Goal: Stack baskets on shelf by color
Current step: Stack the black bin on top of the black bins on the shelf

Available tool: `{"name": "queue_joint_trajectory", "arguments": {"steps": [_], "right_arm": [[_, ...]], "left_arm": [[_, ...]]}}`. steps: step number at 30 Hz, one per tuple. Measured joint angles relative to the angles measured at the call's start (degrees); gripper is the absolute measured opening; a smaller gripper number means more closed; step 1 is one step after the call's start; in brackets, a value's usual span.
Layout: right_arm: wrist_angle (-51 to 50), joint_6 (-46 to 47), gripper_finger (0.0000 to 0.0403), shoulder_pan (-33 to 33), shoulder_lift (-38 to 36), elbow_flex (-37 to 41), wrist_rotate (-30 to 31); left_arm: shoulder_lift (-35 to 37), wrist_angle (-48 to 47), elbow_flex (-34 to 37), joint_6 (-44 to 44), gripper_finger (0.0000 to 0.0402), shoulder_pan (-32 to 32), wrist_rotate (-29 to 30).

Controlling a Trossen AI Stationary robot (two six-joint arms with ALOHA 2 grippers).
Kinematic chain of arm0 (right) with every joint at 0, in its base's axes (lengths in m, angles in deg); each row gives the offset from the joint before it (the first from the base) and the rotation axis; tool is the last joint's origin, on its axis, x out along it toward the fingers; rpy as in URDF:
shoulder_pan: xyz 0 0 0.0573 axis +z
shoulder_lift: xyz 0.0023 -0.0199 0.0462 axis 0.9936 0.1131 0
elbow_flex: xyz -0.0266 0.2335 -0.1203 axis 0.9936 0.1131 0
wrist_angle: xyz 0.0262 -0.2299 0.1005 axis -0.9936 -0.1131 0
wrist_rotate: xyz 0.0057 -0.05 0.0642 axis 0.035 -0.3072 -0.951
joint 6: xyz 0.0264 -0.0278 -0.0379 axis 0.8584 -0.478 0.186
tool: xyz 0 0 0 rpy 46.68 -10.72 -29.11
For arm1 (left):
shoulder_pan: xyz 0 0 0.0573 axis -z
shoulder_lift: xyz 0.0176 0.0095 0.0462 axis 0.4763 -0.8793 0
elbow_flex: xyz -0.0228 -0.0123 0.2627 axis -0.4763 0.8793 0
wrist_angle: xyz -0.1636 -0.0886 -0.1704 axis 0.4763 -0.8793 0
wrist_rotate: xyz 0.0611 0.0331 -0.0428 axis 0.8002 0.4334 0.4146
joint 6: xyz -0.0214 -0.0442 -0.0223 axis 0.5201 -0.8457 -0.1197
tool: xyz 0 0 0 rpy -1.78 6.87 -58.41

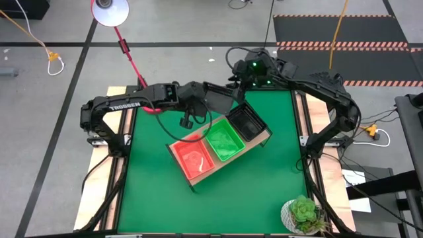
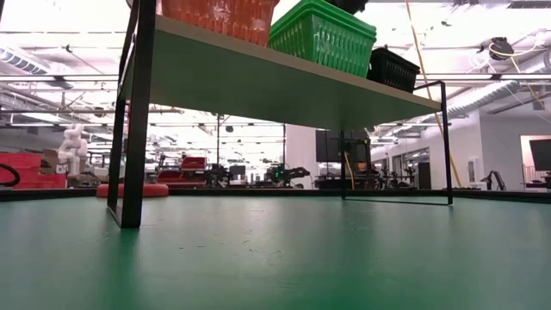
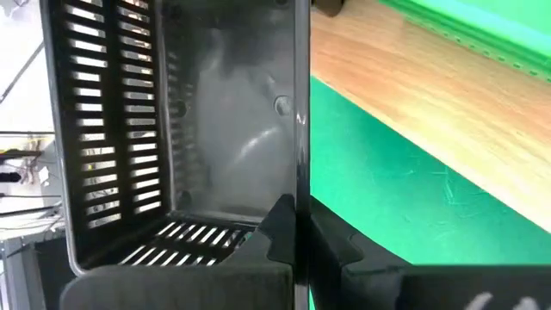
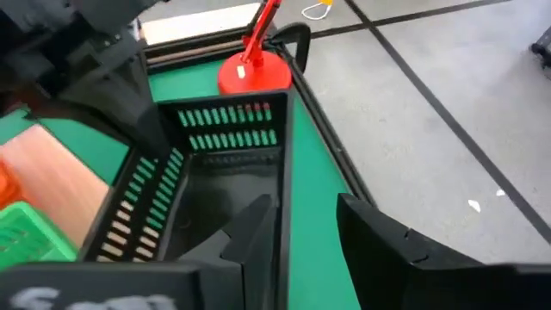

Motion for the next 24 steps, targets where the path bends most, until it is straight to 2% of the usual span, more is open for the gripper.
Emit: {"name": "queue_joint_trajectory", "arguments": {"steps": [6, 11, 15, 19, 24], "right_arm": [[-0.02, 2.00, 0.0115, 0.74, 0.03, 2.40, -0.22], [0.03, 3.00, 0.0100, 0.85, -0.04, 2.51, 0.25], [-0.07, 3.37, 0.0078, 0.82, -0.04, 2.51, 4.19], [-0.18, 2.77, 0.0061, 0.82, -0.04, 2.53, 4.44], [-1.22, 2.36, 0.0064, 0.82, -0.04, 2.53, 4.51]], "left_arm": [[-0.01, 0.51, 0.00, 0.67, 0.0015, 0.25, 0.53], [-0.02, 2.02, 0.00, 3.01, 0.0006, 0.25, 2.19], [-0.02, 3.01, 0.00, 5.30, 0.0015, 0.25, 2.59], [-0.02, 2.95, 0.00, 5.58, 0.0008, 0.23, 2.67], [-0.03, 2.93, -0.05, 5.62, 0.0015, 0.25, 3.74]]}}
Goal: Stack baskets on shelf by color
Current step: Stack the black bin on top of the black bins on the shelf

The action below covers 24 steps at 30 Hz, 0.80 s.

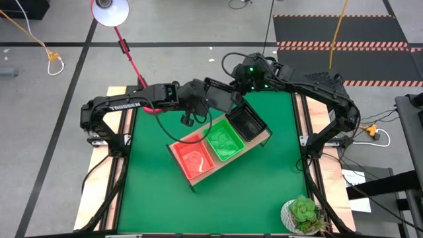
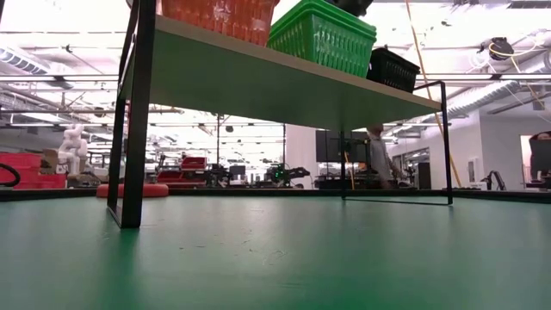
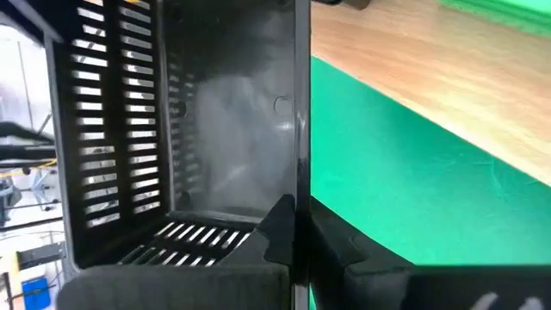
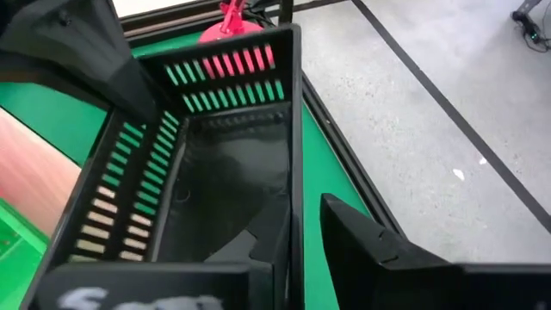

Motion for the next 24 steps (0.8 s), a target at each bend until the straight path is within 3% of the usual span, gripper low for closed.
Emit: {"name": "queue_joint_trajectory", "arguments": {"steps": [6, 12, 16, 19, 24], "right_arm": [[-0.98, 0.19, 0.0053, -0.02, 0.00, 0.00, 0.19], [-0.91, 2.39, 0.0009, -0.02, 0.00, 0.00, 0.14], [-1.17, 5.12, 0.0012, -0.02, -0.52, 0.00, 0.09], [-2.11, 7.66, 0.0007, -0.01, -1.77, 0.07, -0.02], [-3.51, 9.98, 0.0006, 0.13, -5.48, 0.07, -0.19]], "left_arm": [[-0.01, 0.03, -1.79, 0.01, 0.0007, -0.11, 0.33], [-0.01, -0.09, -2.53, -0.39, 0.0022, -0.49, 0.34], [-0.03, 1.13, -2.53, -4.40, 0.0031, -0.61, 0.32], [0.43, 3.63, -2.53, -6.45, 0.0063, -0.61, 0.26], [2.53, 8.45, -2.61, -11.17, 0.0151, -0.36, 0.38]]}}
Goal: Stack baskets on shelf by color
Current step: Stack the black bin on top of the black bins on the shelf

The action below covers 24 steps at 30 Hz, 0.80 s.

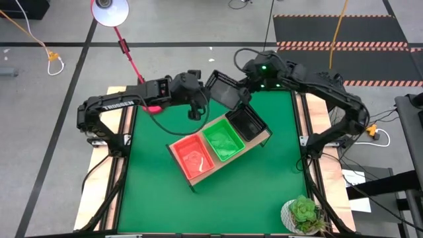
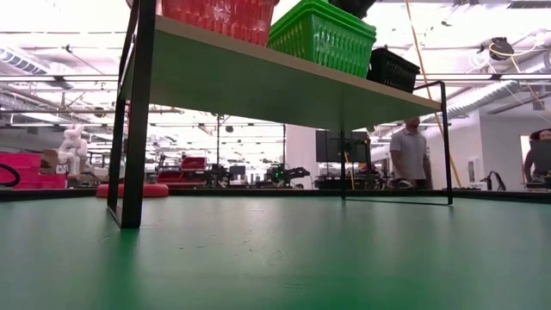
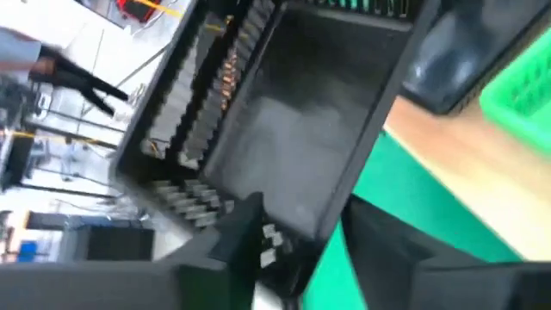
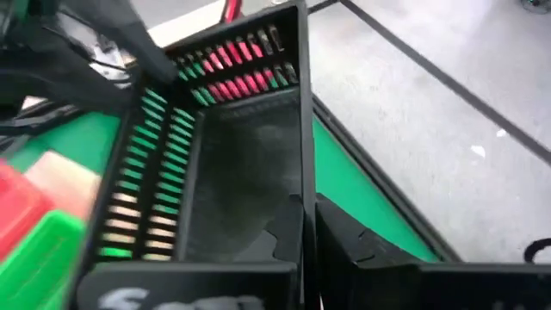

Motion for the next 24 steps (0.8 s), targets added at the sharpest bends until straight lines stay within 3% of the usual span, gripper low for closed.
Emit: {"name": "queue_joint_trajectory", "arguments": {"steps": [5, 9, 24], "right_arm": [[-5.97, 2.93, 0.0005, 0.00, -4.12, 0.00, -0.07], [-9.96, 5.10, 0.0005, 0.17, -7.74, 0.00, -0.14], [-19.44, 17.70, 0.0005, 3.83, -13.38, 0.18, -1.59]], "left_arm": [[3.59, 2.37, 0.02, -6.68, 0.0216, -0.64, -0.10], [6.70, 3.10, 0.02, -10.25, 0.0229, -1.58, -1.60], [14.11, 4.02, -0.03, -32.40, 0.0151, -1.78, -1.56]]}}
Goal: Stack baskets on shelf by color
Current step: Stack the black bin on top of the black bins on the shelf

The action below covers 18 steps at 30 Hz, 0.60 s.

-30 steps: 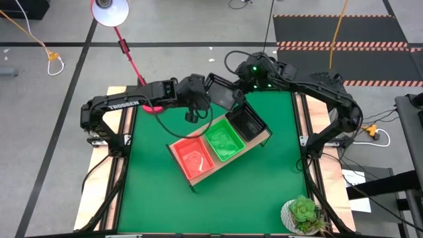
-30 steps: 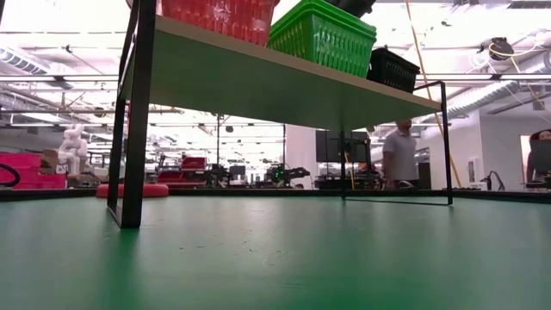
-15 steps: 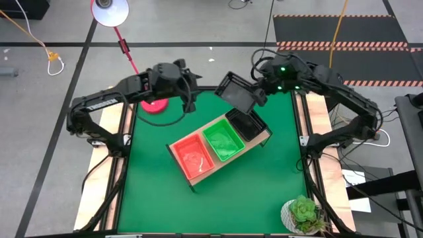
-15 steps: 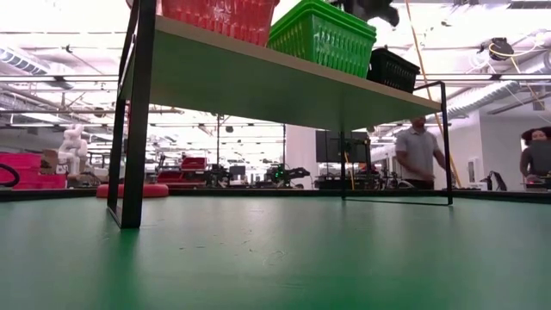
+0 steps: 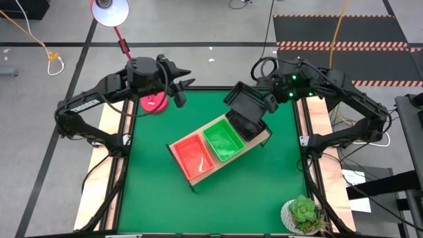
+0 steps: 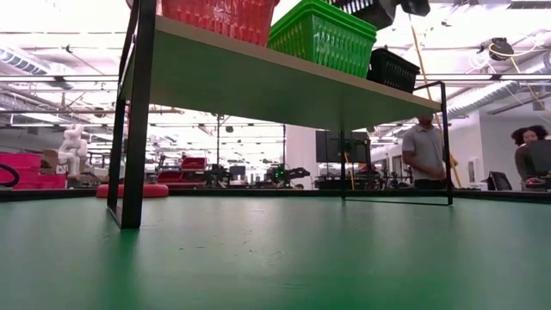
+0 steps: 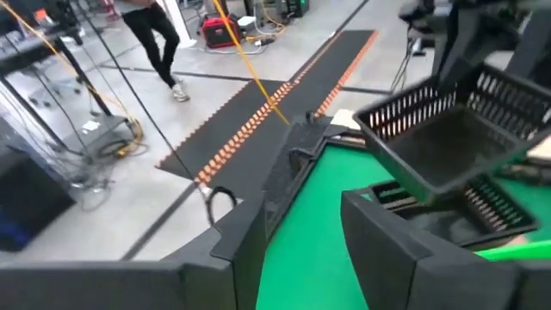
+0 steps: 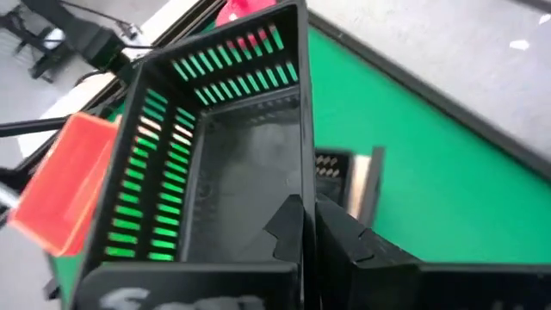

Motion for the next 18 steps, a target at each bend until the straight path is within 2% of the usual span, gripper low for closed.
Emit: {"name": "queue_joint_trajectory", "arguments": {"steps": [4, 12, 18], "right_arm": [[2.11, 4.47, 0.0005, 3.38, -2.07, 4.09, 0.46], [12.38, 12.58, 0.0005, 9.38, -9.13, 18.18, 4.93], [15.62, 14.79, 0.0005, 10.66, -13.50, 25.74, 8.20]], "left_arm": [[0.90, 0.52, 0.02, -5.00, 0.0142, 1.84, -0.09], [1.04, 1.20, 0.04, -10.99, 0.0140, 5.48, -0.04], [1.05, 1.22, 0.04, -13.53, 0.0140, 7.39, 0.00]]}}
